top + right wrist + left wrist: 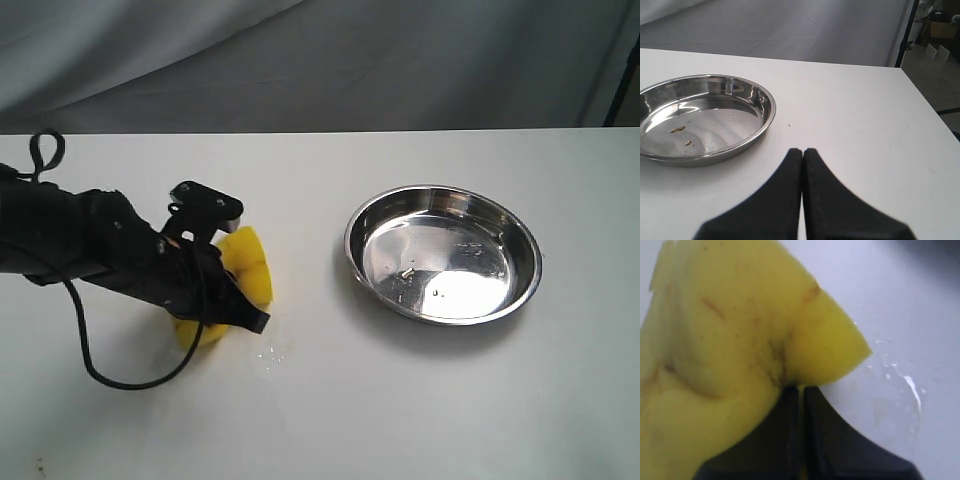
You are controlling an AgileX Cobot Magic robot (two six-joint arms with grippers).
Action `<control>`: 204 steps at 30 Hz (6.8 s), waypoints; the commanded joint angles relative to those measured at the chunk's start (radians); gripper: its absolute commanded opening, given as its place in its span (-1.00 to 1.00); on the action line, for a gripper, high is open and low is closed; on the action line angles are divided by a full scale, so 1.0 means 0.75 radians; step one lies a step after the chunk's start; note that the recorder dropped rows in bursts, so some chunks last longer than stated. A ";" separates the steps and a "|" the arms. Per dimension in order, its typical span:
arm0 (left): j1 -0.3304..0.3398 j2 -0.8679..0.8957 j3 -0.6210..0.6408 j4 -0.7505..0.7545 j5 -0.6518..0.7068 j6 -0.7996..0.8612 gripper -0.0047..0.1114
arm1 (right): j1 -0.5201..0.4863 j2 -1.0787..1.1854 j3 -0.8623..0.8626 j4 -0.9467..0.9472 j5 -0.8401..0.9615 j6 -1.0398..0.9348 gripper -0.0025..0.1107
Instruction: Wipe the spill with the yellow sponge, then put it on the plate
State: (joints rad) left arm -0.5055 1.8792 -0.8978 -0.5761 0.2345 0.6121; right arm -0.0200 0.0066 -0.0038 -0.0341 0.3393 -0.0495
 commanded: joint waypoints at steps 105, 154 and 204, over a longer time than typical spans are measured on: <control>0.141 -0.377 0.010 -0.053 -0.271 -0.013 -0.92 | 0.002 -0.009 0.005 -0.009 -0.005 0.006 -0.96; -0.494 0.556 -0.830 0.704 -0.632 -0.449 -0.92 | 0.002 -0.009 0.005 -0.009 -0.005 0.006 -0.96; -0.442 0.553 -0.827 0.748 -0.407 -0.343 -0.92 | 0.002 -0.009 0.005 -0.009 -0.005 0.006 -0.96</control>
State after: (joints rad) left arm -0.8365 2.3031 -1.5134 -0.0150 -0.0622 0.3516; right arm -0.0200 0.0066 -0.0038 -0.0341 0.3393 -0.0495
